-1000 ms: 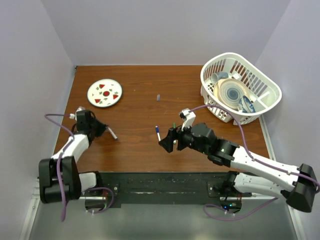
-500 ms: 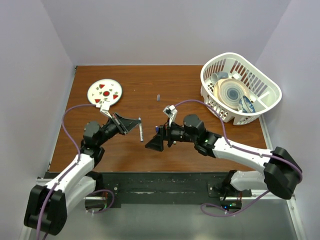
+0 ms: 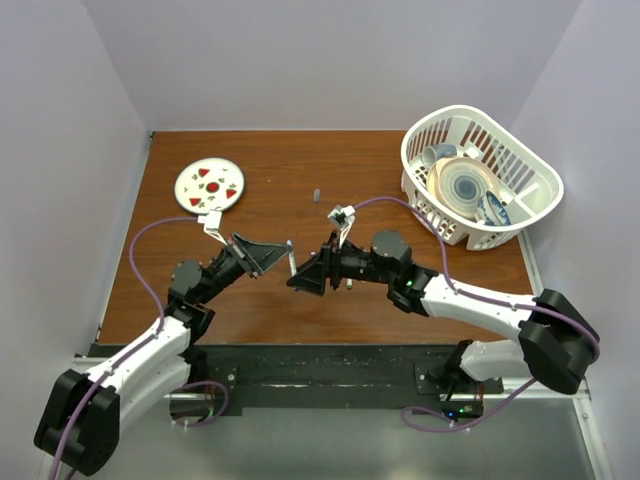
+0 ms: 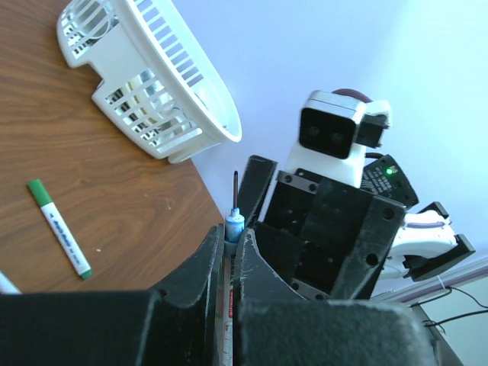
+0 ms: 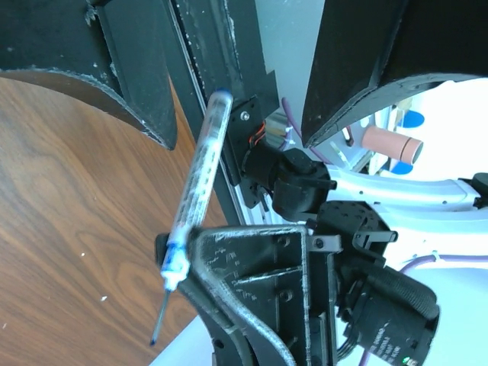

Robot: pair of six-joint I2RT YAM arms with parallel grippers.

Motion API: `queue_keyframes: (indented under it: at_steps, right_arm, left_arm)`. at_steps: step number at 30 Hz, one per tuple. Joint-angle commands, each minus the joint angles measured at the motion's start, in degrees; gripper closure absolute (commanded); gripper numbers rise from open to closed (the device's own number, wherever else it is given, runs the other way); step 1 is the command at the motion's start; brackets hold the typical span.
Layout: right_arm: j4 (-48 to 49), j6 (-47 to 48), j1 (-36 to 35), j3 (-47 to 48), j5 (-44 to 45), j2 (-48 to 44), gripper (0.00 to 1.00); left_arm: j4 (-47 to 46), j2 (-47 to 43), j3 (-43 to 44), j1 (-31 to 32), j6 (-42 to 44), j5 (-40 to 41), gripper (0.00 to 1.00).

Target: Insert the pens into the pen caps

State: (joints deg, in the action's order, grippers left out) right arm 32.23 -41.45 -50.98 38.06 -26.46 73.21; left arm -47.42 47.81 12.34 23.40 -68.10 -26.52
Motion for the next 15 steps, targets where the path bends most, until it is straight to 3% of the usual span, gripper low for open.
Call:
queue_keyframes:
  at_steps: [1, 6, 10, 11, 12, 14, 15]
  right_arm:
    - [7.04, -2.49, 0.09, 0.17, -1.23, 1.58, 0.31]
    - [8.81, -4.33, -0.08, 0.26, -2.72, 3.87, 0.44]
    - [10.66, -4.95, -0.08, 0.08, -3.16, 4.75, 0.64]
    - [11.01, -4.95, -0.08, 0.17, -3.60, 4.84, 0.72]
    - [11.71, -4.87, -0.08, 0.08, -4.21, 5.10, 1.00]
    - [12.95, -5.22, -0.08, -0.27, -4.66, 5.01, 1.00]
    - [12.86, -5.22, -0.08, -0.71, -4.57, 4.93, 1.00]
  left_arm:
    - [-8.12, 0.70, 0.06, 2.44, -2.30, 3.67, 1.00]
    - [-10.33, 2.19, 0.84, 4.55, -2.48, 5.52, 1.00]
    - [-11.90, 3.69, 1.46, 6.04, -2.39, 5.78, 1.00]
    - [-11.99, 3.95, 1.46, 6.65, -2.39, 5.87, 1.00]
    - [-12.00, 4.48, 1.81, 6.83, -2.13, 5.87, 1.00]
    - [-11.73, 5.01, 2.51, 7.19, -0.47, 4.47, 0.98]
    - [-11.30, 5.36, 3.39, 7.19, 0.24, 4.03, 0.87]
